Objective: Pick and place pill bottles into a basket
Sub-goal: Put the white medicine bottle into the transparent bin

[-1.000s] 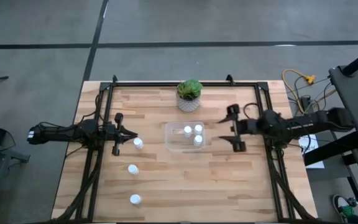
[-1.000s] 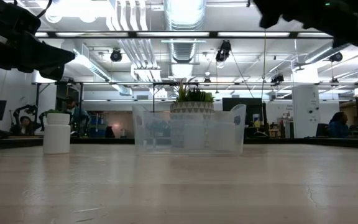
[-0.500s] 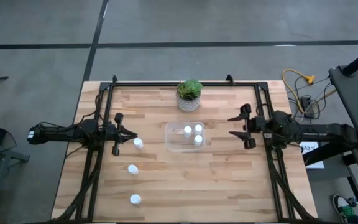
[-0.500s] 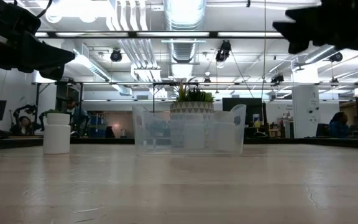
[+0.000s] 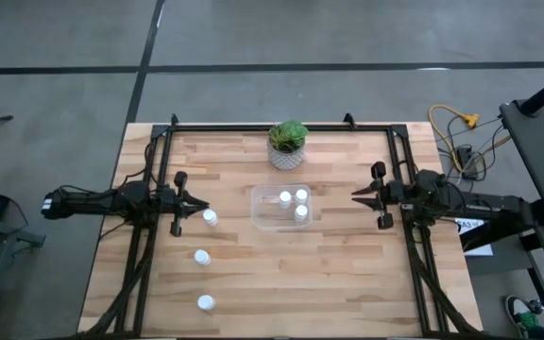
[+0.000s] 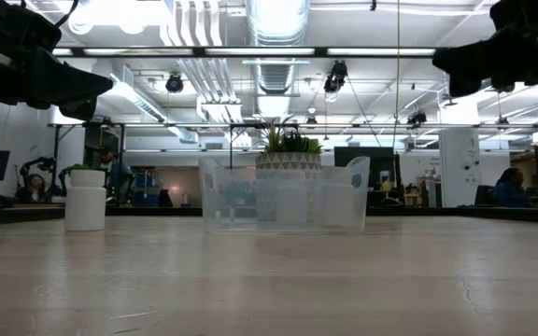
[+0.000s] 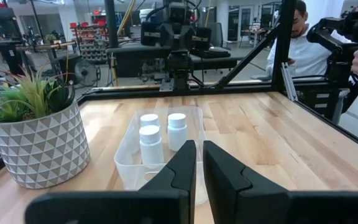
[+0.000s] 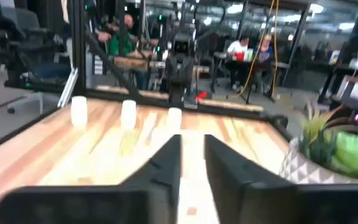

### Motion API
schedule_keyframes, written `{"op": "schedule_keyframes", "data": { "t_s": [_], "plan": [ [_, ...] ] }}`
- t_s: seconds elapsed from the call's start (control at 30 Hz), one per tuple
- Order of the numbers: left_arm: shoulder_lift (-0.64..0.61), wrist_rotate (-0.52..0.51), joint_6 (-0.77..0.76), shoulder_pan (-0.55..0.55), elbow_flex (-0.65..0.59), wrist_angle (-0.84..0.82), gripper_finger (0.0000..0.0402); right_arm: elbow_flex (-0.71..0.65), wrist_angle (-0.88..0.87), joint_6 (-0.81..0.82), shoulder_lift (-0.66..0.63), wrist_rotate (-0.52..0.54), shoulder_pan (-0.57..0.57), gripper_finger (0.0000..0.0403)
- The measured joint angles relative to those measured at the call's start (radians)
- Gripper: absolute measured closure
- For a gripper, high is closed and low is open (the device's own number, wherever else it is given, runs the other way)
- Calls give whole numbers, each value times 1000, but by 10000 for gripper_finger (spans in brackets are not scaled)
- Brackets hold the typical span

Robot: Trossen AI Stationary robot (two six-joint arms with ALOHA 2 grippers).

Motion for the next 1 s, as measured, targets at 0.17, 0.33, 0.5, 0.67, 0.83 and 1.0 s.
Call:
{"op": "schedule_keyframes", "data": {
  "t_s": [0.17,0.33,0.5,0.67,0.83,1.0],
  "plan": [
    [0,0,0,0,0,0,389,-8,-30,-14,-48,-1,0,390],
    [0,0,0,0,0,0,389,-13,-126,2,-91,18,0,394],
    [0,0,0,0,0,0,389,-62,-67,21,-136,50,-1,394],
    [0,-1,0,0,0,0,389,-112,14,17,-183,62,-2,394],
    [2,0,0,0,0,0,389,-112,11,42,-196,81,-2,394],
    [5,0,0,0,0,0,389,-112,-37,35,-195,81,-2,394]
  ]
}}
